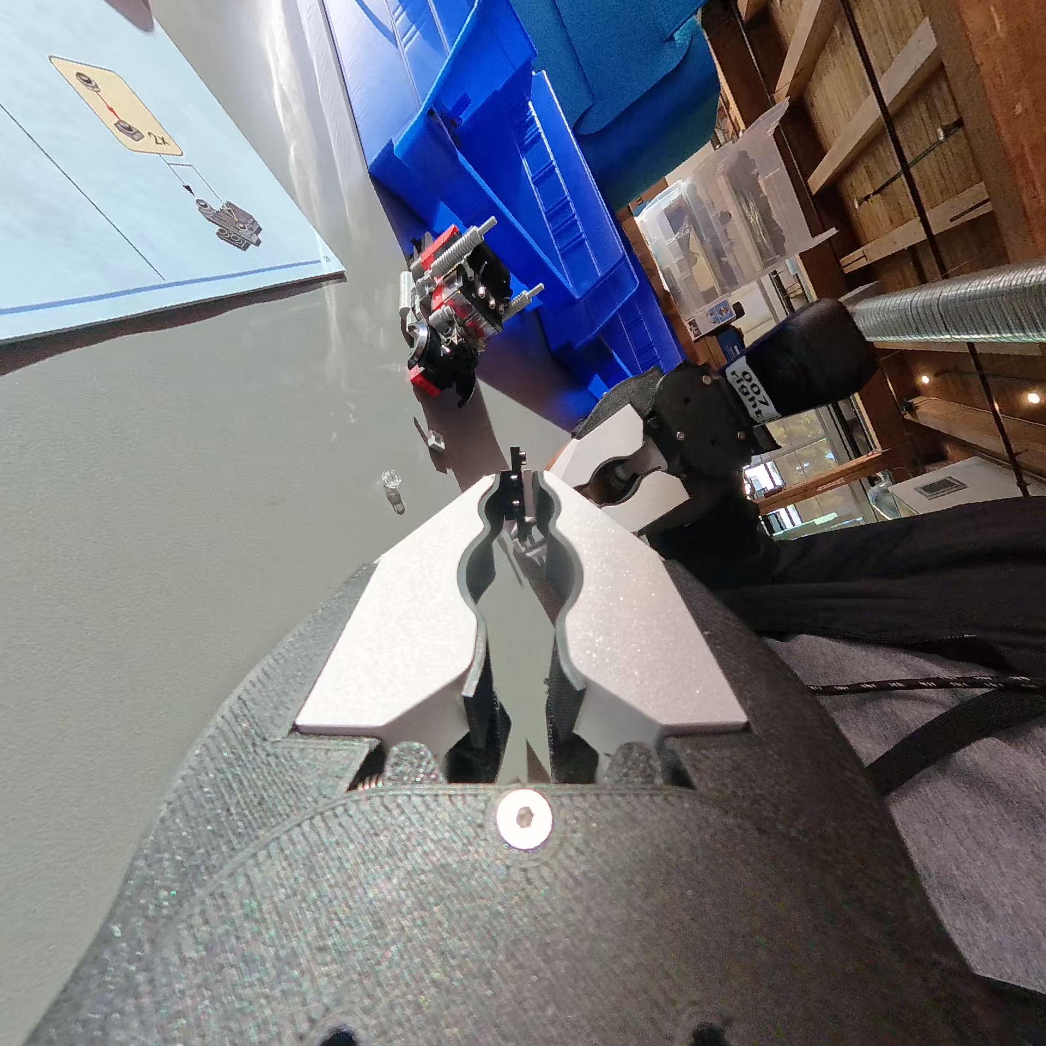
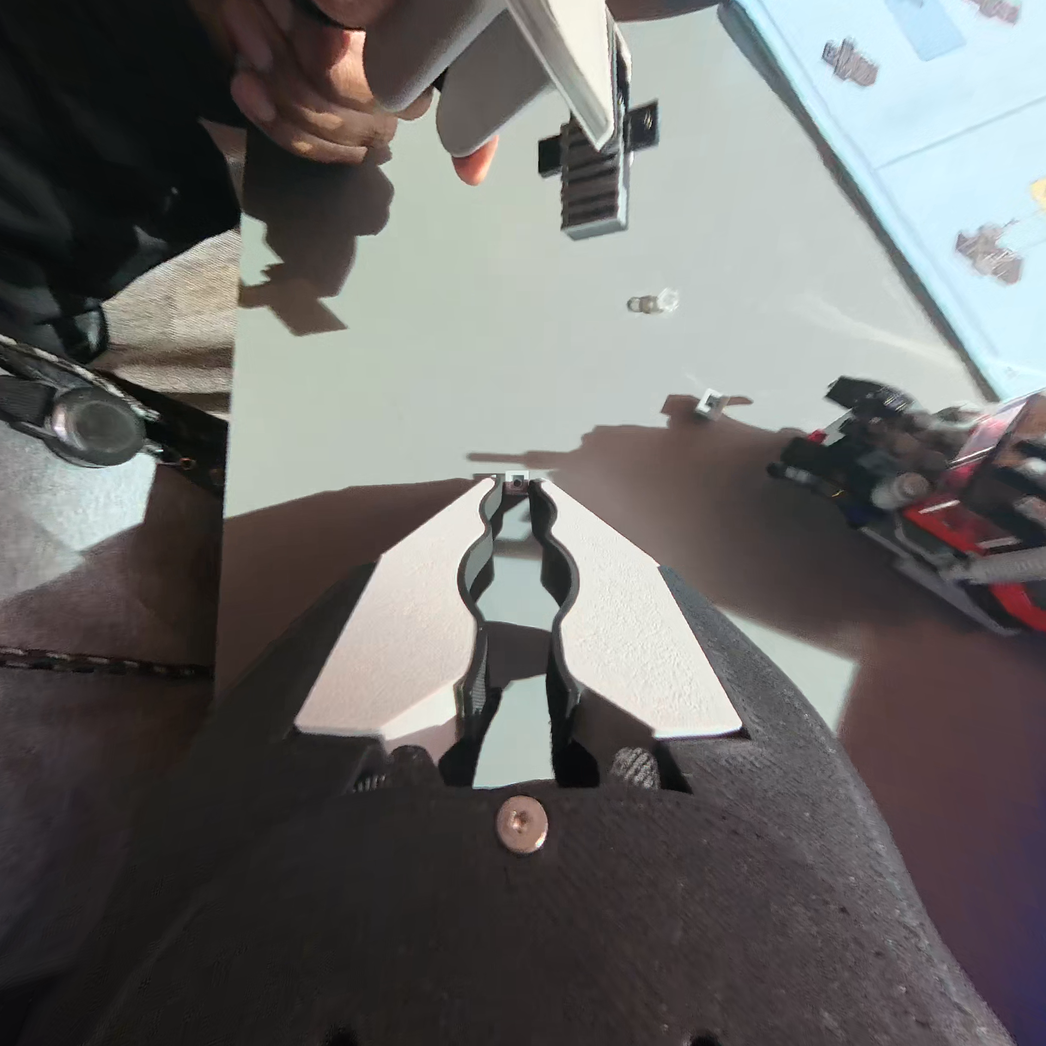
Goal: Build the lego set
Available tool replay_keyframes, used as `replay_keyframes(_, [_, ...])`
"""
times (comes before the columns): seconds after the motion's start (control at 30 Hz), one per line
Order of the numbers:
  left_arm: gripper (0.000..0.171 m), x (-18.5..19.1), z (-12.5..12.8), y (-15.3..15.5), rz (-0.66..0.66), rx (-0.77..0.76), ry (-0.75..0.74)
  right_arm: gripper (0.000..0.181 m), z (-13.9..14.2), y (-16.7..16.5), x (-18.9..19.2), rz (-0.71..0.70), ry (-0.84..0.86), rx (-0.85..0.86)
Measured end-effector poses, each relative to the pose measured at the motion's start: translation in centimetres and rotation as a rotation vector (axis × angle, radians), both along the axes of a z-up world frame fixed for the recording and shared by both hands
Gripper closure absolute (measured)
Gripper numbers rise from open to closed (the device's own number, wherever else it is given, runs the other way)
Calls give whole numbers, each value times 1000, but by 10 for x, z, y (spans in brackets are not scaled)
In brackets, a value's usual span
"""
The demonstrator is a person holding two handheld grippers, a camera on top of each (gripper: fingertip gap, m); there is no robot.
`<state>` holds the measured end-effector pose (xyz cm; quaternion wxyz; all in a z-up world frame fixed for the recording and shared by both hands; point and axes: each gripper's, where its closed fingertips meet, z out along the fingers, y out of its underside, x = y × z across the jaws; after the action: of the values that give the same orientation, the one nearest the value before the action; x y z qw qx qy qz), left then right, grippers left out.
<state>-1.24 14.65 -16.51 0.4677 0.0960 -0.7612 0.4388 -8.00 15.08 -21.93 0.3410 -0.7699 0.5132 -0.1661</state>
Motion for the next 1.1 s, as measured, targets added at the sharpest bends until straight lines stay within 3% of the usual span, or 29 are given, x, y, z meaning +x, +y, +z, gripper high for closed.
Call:
replay_keyframes(0.23, [162, 0, 1, 0, -3, -2, 9, 165, 53, -22, 13, -87, -213, 2])
replay_keyframes(0.33, [162, 1, 1, 0, -2, -3, 13, 164, 62, -35, 10, -136, -247, 7])
replay_keyframes(0.7, [162, 1, 0, 0, 1, 2, 8, 163, 11, -51, 9, -214, -58, -69])
replay_keyframes(1.1, [162, 1, 2, 1, -6, -7, 20, 162, -1, -51, 20, -207, -35, -81])
